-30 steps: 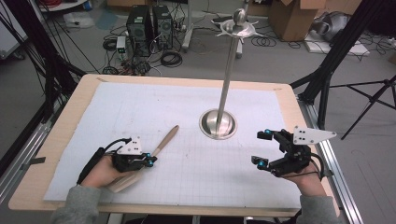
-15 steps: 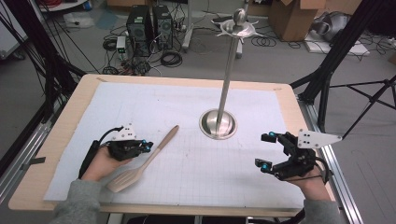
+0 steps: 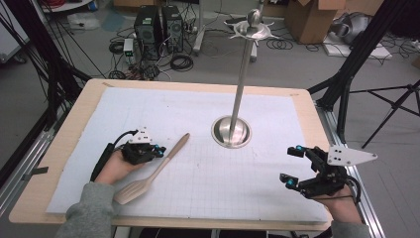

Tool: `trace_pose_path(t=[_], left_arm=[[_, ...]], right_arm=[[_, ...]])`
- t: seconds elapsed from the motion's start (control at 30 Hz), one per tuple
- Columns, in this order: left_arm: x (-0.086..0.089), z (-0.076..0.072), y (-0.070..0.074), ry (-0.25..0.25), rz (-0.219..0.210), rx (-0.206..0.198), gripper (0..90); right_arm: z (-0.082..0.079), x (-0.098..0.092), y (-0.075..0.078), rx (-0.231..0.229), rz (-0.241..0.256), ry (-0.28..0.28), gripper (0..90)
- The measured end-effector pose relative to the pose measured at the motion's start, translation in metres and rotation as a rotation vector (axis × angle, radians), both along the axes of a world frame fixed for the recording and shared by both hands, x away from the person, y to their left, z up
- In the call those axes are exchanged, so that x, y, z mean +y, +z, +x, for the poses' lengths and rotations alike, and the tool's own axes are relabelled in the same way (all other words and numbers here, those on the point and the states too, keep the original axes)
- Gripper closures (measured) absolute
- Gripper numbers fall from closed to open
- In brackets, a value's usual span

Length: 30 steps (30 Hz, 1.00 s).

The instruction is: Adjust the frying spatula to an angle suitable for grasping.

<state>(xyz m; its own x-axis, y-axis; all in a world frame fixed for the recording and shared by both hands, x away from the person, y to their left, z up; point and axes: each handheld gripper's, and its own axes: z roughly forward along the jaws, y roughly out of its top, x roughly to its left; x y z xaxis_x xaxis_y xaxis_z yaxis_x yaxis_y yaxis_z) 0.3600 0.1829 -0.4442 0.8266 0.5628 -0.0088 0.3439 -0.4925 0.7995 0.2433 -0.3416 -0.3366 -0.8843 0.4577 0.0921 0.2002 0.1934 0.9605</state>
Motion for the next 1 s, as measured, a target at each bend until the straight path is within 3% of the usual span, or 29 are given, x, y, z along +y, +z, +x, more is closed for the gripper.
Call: trace_pose_path(t=[0.13,0.3,1.0], left_arm=[[-0.008,0.002,-0.001,-0.017,0.032,0.012,89.5],[-0.016,0.004,0.000,-0.027,0.079,-0.005,89.5],[-0.028,0.005,0.000,-0.038,0.057,0.015,89.5]], right_arm=[[-0.003,-0.003,-0.001,0.009,-0.001,-0.012,11.5],[-0.005,-0.004,-0.001,0.006,-0.005,-0.017,11.4],[-0.009,-0.009,-0.001,-0.002,0.001,-0.022,11.5]])
